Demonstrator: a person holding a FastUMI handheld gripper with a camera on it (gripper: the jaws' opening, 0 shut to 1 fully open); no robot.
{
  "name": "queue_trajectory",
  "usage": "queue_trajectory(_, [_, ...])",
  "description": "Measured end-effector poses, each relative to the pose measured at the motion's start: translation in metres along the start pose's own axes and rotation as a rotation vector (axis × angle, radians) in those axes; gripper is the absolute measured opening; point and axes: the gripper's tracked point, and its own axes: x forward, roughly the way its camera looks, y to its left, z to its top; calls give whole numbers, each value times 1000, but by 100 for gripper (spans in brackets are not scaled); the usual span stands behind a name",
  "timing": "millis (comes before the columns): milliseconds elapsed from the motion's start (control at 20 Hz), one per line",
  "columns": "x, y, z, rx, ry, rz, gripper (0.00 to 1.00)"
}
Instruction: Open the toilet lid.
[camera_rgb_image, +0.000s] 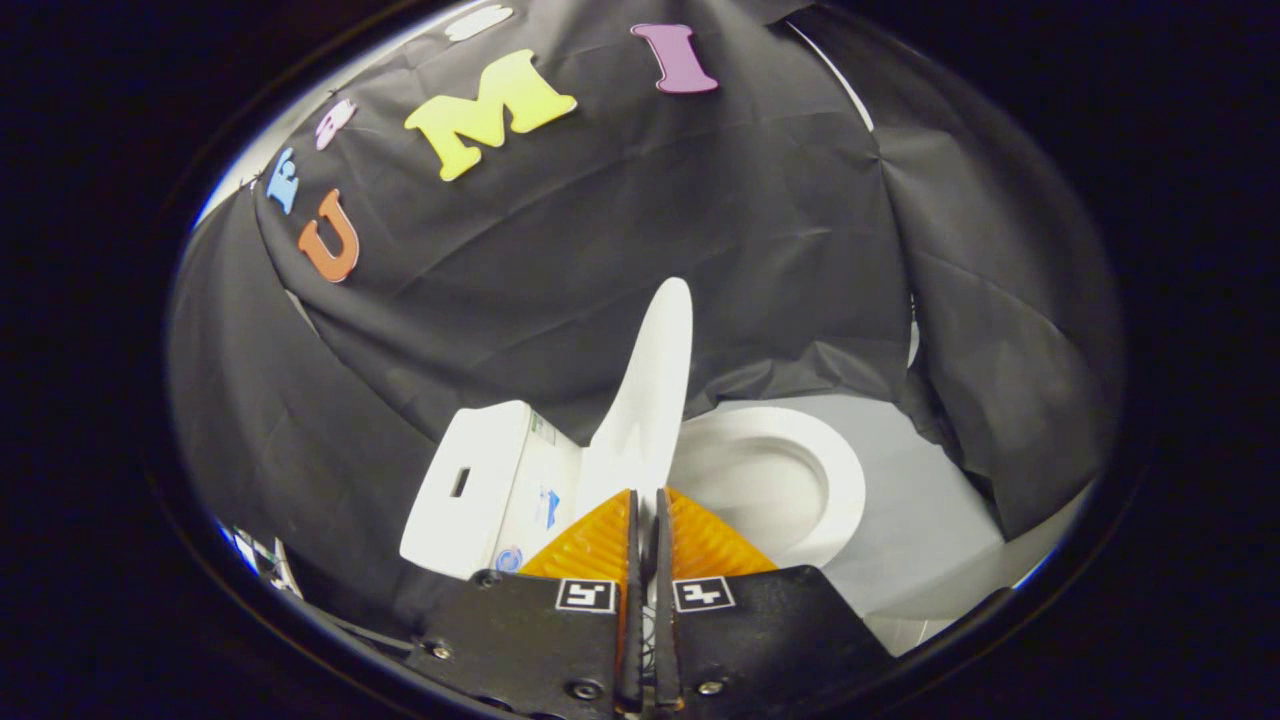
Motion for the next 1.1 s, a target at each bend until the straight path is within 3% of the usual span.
queue_trajectory(850, [-12, 97, 5, -162, -98, -93, 10])
queue_trajectory(1100, [-12, 141, 1, -218, -108, -78, 10])
